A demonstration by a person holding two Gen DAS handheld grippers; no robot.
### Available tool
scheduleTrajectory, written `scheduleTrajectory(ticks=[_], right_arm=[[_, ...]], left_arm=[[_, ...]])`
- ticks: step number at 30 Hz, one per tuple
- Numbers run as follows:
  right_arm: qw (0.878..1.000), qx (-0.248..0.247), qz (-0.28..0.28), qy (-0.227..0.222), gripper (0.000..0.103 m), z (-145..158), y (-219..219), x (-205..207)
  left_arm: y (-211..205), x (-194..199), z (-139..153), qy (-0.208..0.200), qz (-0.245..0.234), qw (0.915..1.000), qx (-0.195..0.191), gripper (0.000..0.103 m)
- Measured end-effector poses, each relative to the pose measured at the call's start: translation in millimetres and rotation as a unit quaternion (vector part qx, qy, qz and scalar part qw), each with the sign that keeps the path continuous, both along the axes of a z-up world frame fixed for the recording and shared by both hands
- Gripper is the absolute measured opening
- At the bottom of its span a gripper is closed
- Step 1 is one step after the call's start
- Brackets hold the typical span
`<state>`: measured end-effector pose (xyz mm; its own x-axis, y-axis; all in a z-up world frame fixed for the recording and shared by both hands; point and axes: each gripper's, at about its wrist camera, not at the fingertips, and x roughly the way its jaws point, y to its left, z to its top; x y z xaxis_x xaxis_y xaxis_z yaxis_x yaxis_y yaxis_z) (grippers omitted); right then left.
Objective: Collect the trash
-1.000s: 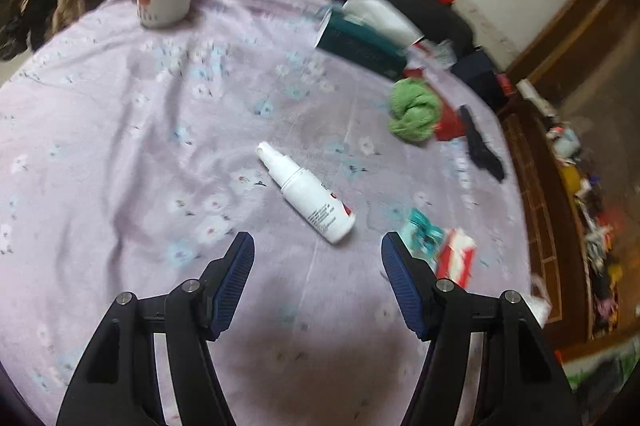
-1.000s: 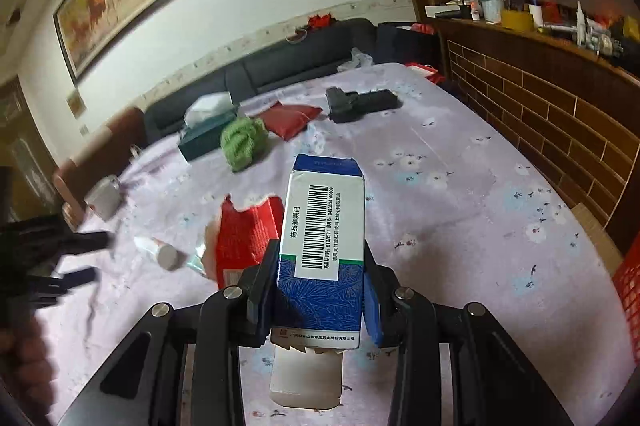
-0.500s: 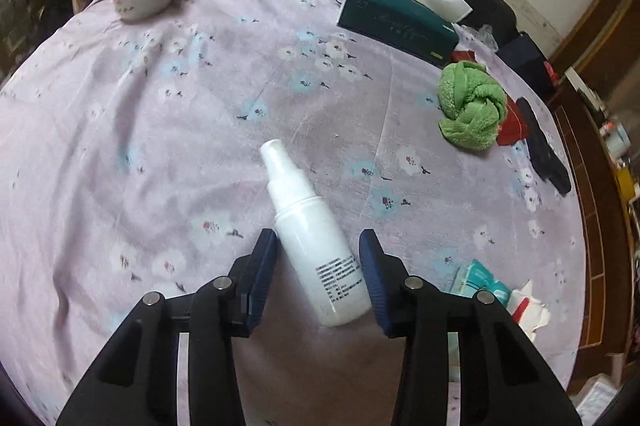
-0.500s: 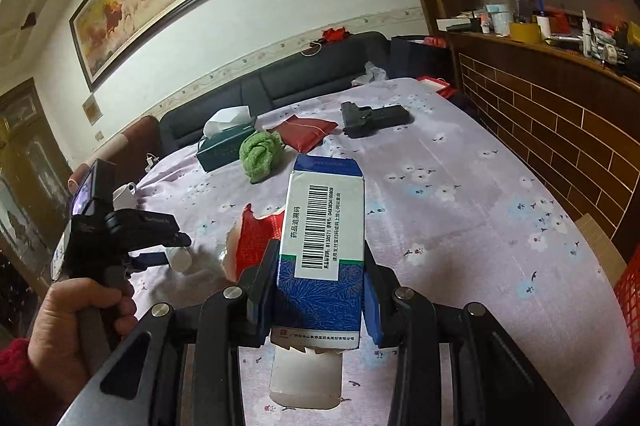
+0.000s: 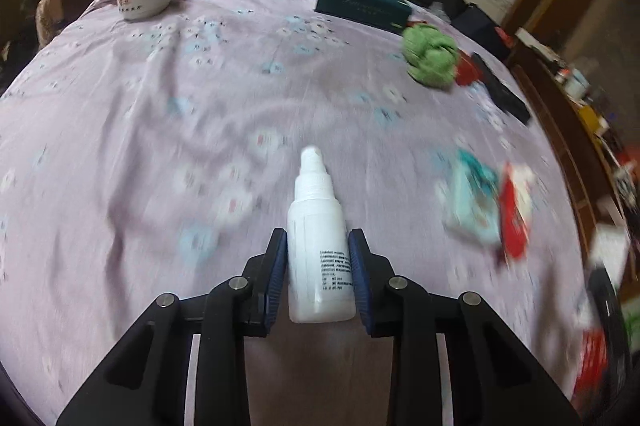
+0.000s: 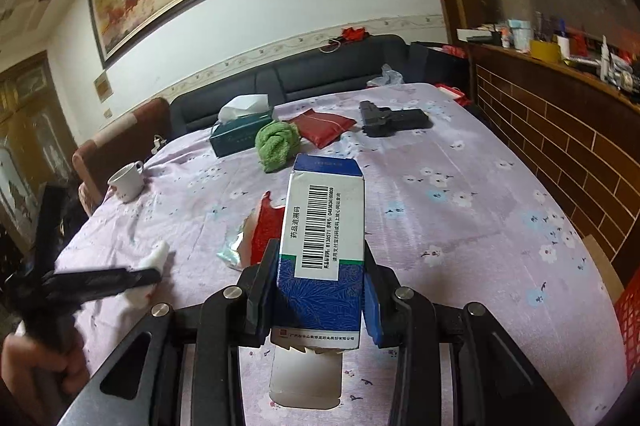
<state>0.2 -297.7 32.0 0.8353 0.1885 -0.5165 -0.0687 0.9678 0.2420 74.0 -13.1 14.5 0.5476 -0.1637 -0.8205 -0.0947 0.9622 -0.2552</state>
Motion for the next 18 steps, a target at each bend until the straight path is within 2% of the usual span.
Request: scheduleTrajectory(ticks=[6, 8, 11, 15, 18], right_arm=[[0.999, -0.032, 0.022, 0.004, 0.038, -5, 16, 4], [0.998, -0.046, 0.032, 0.014, 0.038, -7, 23, 6], [0.996, -0.062, 0.045, 0.041, 0.038, -10, 33, -2], [0.988, -0.025, 0.102, 0.110, 0.038, -17, 42, -24], [0.982, -0.026, 0.124, 0.143, 0.038, -26, 47, -40]], left_arm=[[-1, -66, 14, -0.041, -0.033, 0.9986, 0.001, 0.029], [-5, -79, 15, -0.041, -0.048, 0.9980, -0.003, 0.029], [-9, -94, 11, -0.037, -0.064, 0.9973, 0.003, 0.029], [-10, -110, 1, -0.028, -0.078, 0.9965, 0.014, 0.029], [-9, -112, -2, -0.031, -0.080, 0.9962, 0.012, 0.029]])
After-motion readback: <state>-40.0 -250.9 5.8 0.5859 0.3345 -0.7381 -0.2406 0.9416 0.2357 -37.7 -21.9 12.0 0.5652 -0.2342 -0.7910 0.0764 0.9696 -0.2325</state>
